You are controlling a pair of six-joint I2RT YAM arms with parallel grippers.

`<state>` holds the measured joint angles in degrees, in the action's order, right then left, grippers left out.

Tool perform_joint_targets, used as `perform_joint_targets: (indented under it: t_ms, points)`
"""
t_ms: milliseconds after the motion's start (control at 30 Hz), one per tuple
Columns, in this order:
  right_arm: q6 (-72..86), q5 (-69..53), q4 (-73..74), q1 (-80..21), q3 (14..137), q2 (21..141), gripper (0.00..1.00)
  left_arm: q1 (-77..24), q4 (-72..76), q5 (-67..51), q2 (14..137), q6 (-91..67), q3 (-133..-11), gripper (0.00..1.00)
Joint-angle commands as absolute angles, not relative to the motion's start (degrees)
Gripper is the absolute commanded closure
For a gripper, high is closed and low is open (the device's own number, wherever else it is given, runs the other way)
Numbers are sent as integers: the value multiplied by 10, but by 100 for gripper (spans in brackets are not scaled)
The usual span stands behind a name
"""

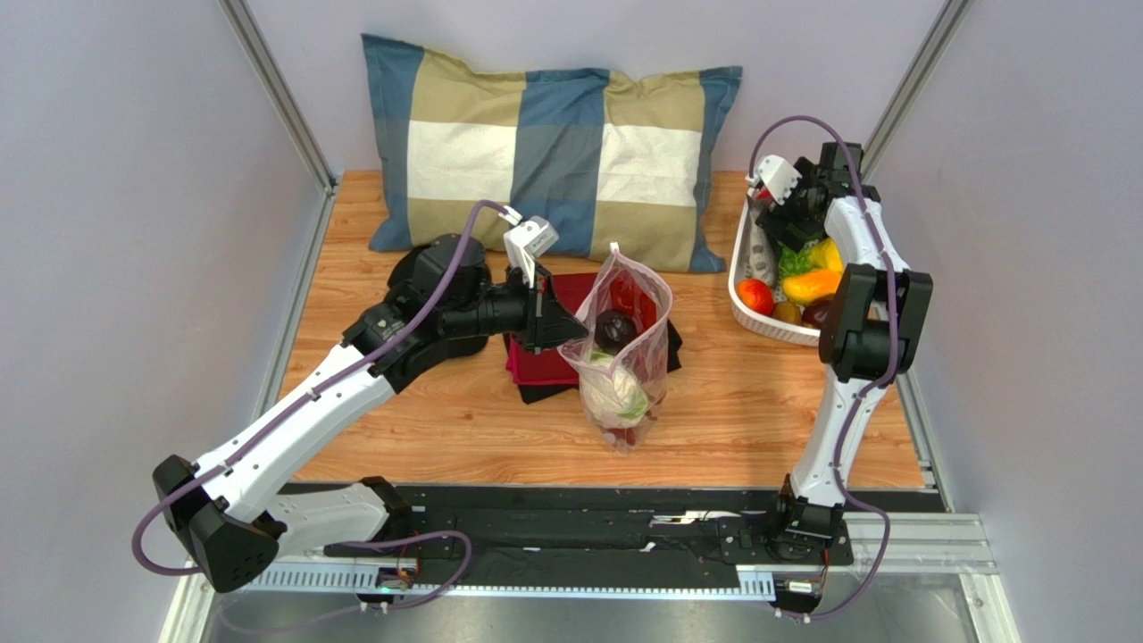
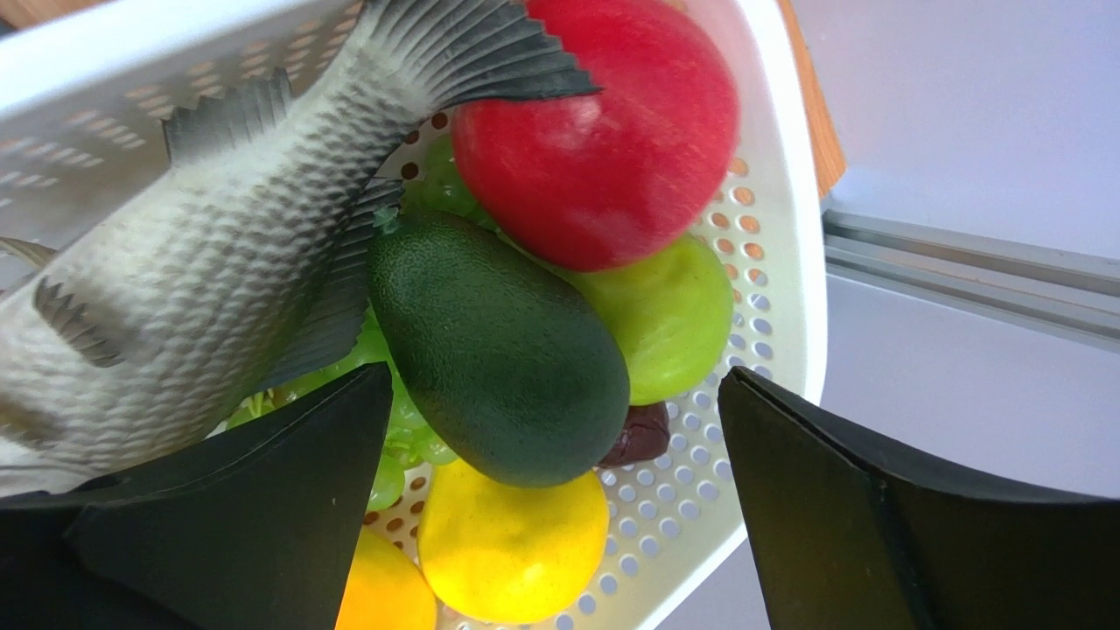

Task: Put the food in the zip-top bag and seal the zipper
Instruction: Pick up the fake vegetable from the bin.

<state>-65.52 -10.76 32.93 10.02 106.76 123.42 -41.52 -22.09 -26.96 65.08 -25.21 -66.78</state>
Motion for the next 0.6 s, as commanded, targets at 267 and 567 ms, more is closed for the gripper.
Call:
perform_joint_targets:
  t_ms: [267, 567]
  points:
    - [-697, -93, 296, 94, 1078, 1267, 16, -408, -203, -283, 650, -244, -659, 100]
    - [-684, -109, 314, 98, 1049, 1189, 51, -408, -200, -282, 650, -248, -661, 100]
